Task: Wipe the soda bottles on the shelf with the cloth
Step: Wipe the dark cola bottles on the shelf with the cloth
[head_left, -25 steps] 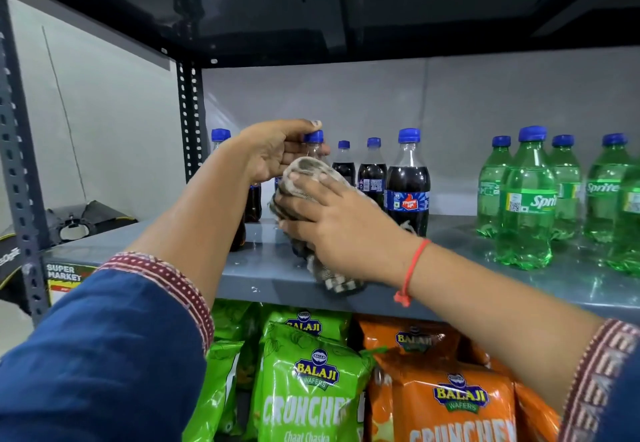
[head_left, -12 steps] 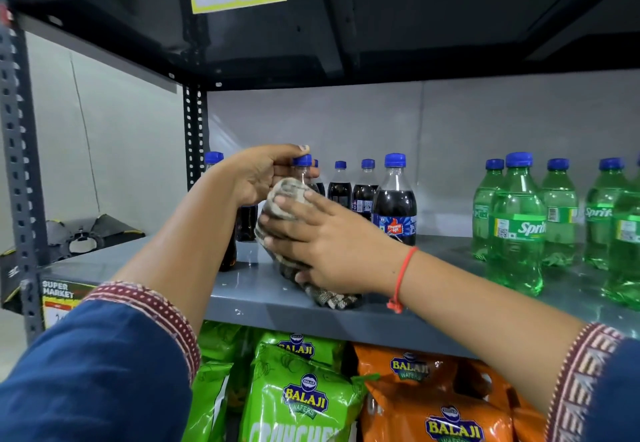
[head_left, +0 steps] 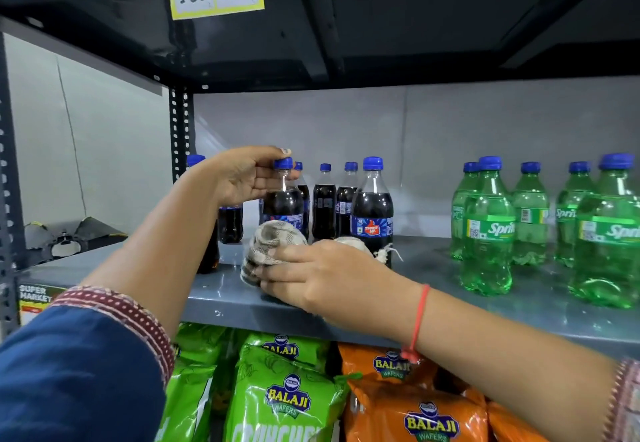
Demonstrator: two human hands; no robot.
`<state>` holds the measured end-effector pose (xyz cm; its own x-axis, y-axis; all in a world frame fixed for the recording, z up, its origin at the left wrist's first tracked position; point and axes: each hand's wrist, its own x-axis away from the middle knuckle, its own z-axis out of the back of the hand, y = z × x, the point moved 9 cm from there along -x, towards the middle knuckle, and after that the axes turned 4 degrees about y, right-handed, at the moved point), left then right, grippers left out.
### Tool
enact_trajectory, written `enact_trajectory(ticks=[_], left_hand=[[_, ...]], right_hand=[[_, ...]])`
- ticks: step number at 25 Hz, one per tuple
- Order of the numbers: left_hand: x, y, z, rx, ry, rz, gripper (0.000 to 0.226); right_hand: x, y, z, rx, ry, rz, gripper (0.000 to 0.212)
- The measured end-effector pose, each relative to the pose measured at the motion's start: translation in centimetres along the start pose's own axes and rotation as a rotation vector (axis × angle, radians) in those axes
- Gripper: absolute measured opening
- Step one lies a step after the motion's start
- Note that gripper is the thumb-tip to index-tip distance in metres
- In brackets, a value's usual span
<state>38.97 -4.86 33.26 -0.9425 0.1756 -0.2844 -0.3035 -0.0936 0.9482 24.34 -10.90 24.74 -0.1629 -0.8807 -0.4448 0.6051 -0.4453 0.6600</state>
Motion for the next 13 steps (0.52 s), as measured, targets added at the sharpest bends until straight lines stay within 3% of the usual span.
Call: enact_trajectory(ticks=[2,3,4,6,8,10,11,13], left_hand=[[0.5,0.7,0.2,-0.045,0.087,-0.021,0.009],[0.8,1.9,0.8,-0.126,0.206,-0.112,0.007],[1.6,3.8,1.5,-0.263,0.373,-0.263,0.01],[4.5,9.0,-0.1,-0.543,0.671,-0.698,0.038],[5.5,11.4,-4.6,-0.56,0.575,-0.894,0.047],[3.6,10.7,-8.6,-0.478,0.331,-0.748,0.04],[2.0,9.1,-9.8,-0.447,0.228,-0.578,0.031],[-0.6,5.3,-11.4,-0.336,0.064,-0.277,0.039]], right_hand=[[1.8,0.2,2.8,-0.062,0.098,-0.036,0.031],[2.6,0.5,4.0,-0.058,0.138,-0.055,0.038],[3.4,1.1,5.1,-0.035,0.165,-0.078,0.043],[4.8,2.7,6.2,0.038,0.161,-0.132,0.048],[5.8,4.0,5.9,0.121,0.103,-0.153,0.051],[6.6,4.6,4.6,0.172,0.024,-0.106,0.047],[6.9,4.9,4.0,0.173,-0.021,-0.088,0.043],[7.3,5.6,3.1,0.219,-0.046,-0.08,0.028]])
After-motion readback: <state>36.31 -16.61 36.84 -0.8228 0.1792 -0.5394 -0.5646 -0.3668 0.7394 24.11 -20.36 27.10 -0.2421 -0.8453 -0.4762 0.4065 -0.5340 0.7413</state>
